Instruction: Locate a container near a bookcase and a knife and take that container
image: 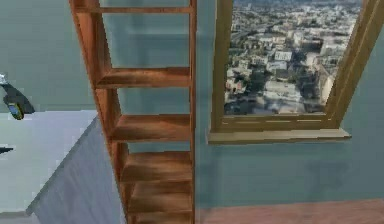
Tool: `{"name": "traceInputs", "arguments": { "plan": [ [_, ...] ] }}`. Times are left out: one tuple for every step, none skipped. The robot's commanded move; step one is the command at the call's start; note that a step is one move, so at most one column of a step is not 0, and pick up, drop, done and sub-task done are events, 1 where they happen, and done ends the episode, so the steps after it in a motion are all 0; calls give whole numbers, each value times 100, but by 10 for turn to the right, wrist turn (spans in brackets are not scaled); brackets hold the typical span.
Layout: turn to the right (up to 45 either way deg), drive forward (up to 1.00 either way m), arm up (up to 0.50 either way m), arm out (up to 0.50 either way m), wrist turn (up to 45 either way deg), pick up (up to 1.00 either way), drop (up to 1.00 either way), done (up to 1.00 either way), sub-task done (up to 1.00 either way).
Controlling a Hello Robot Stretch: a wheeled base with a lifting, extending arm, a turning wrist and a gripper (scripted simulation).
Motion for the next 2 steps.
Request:
{"name": "traceInputs", "arguments": {
  "plan": [
    [-450,0,0,0,0,0,0,0,0],
    [-450,0,0,0,0,0,0,0,0]
  ]
}}
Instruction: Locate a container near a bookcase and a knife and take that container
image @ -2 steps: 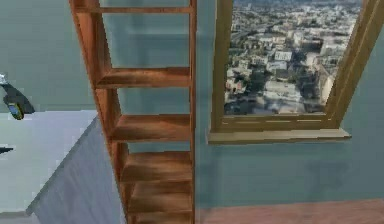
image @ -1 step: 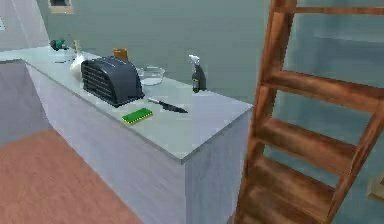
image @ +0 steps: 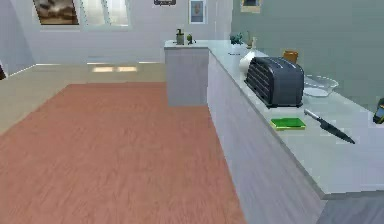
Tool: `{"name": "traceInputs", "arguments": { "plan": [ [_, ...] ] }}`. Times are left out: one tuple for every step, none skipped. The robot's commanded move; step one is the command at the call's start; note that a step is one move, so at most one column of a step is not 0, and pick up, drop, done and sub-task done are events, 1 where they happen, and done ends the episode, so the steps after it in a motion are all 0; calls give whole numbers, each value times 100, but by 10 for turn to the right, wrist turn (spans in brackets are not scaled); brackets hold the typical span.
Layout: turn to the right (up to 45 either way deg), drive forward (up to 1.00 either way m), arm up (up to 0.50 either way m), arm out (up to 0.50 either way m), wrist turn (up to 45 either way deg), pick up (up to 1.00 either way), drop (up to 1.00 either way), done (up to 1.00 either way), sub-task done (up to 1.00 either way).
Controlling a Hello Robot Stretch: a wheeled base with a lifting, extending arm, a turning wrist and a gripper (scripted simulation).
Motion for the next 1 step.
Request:
{"name": "traceInputs", "arguments": {
  "plan": [
    [-390,0,0,0,0,0,0,0,0]
  ]
}}
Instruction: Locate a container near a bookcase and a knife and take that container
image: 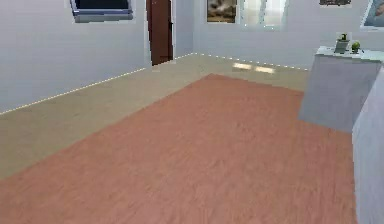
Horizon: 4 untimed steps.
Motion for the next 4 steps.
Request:
{"name": "traceInputs", "arguments": {
  "plan": [
    [450,0,0,0,0,0,0,0,0],
    [450,0,0,0,0,0,0,0,0],
    [90,0,0,0,0,0,0,0,0],
    [0,55,0,0,0,0,0,0,0]
  ]
}}
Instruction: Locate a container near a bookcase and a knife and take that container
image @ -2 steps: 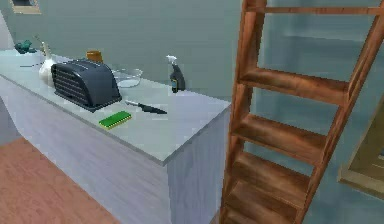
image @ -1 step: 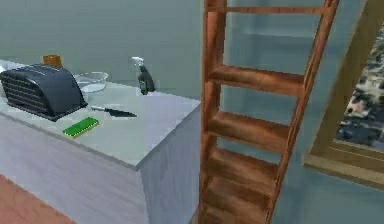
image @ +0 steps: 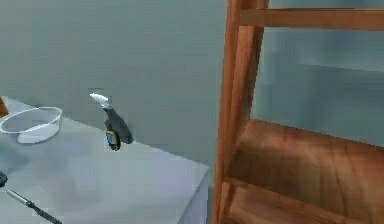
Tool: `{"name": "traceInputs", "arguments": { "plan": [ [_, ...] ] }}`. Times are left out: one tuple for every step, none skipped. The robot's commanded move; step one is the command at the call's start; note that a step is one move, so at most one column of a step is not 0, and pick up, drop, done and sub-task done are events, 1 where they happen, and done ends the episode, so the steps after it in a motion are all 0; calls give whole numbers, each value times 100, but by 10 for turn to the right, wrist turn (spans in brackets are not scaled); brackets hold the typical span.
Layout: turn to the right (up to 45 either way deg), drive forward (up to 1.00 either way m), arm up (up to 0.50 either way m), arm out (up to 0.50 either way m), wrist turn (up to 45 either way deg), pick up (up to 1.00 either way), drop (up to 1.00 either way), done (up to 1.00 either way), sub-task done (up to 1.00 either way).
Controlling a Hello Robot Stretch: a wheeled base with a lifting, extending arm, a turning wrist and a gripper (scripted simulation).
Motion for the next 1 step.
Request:
{"name": "traceInputs", "arguments": {
  "plan": [
    [-450,0,0,0,0,0,0,0,0]
  ]
}}
